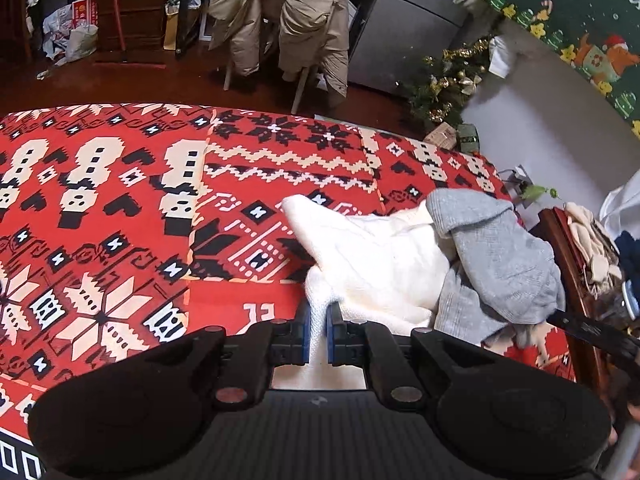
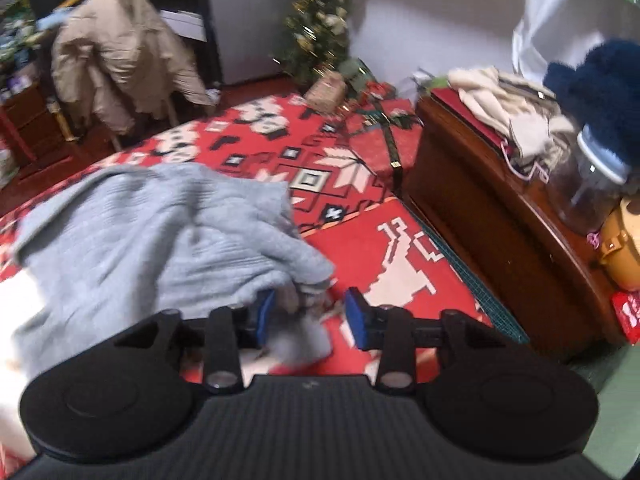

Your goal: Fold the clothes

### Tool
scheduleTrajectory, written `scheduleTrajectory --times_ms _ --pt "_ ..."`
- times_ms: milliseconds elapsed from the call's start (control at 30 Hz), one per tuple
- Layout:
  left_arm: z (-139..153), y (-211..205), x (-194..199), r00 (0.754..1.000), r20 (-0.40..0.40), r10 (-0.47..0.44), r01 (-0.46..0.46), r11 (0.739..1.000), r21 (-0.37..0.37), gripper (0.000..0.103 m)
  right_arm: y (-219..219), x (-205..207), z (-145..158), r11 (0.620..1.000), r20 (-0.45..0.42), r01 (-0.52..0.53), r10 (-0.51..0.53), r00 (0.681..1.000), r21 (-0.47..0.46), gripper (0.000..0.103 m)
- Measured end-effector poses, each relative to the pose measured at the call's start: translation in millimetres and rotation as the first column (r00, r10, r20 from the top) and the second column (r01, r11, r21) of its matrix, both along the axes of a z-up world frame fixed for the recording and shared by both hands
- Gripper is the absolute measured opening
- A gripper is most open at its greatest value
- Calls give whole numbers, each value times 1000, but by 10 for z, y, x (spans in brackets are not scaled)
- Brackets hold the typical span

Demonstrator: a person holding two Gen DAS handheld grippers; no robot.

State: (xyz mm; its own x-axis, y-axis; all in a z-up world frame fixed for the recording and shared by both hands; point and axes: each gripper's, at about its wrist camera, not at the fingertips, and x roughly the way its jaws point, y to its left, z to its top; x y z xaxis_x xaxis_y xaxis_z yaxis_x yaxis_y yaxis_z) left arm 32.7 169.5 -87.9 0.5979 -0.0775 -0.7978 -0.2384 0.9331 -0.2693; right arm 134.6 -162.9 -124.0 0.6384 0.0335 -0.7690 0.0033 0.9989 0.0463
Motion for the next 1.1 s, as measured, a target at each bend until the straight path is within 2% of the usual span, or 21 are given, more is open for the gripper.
scheduleTrajectory --times_ms 67,133,167,233,333,500,533,567,633,667,767,933,1000,1100 --pt "10 -34 -6 1000 2 -7 7 1000 12 8 80 -211 117 999 38 -39 38 999 15 71" --pt "25 -74 -8 1000 5 -14 14 1000 24 8 182 -390 233 997 78 -78 76 994 28 81" --pt "28 -82 -13 1000 7 -16 15 1000 23 8 262 -434 286 994 96 -101 98 991 33 90" --pt "33 -63 -19 1000 9 -12 12 1000 8 8 471 -452 346 989 126 -151 149 981 7 102" --pt "18 -29 -30 1000 6 -7 7 1000 -10 8 798 -273 298 982 100 -178 184 978 -61 102" --pt "-53 -1 17 1000 2 5 -5 1000 5 8 1002 207 -7 984 -3 -154 154 988 -86 102" --pt "-75 23 41 1000 -1 15 -15 1000 6 8 1008 286 -76 984 -23 -157 156 988 -85 98" --pt "-97 55 65 1000 -4 28 -28 1000 5 8 1014 365 -146 983 -44 -161 158 987 -83 76" --pt "-126 143 104 998 -4 58 -58 998 -1 7 987 484 -216 985 -65 -154 149 987 -82 42" --pt "-126 211 114 997 2 76 -76 997 -6 6 963 535 -235 986 -71 -147 141 987 -83 35" --pt "-111 404 139 992 11 122 -122 992 -21 6 869 697 -147 985 -42 -125 121 992 -118 27" --pt "-73 705 95 981 24 190 -191 981 23 6 723 1064 69 965 62 -37 55 997 -258 25" --pt "-102 838 70 977 16 213 -213 977 9 6 639 1246 85 970 66 -15 32 997 -243 25" --pt "-174 894 47 977 -4 211 -211 977 17 6 603 1465 -97 976 10 -43 46 999 -213 27"
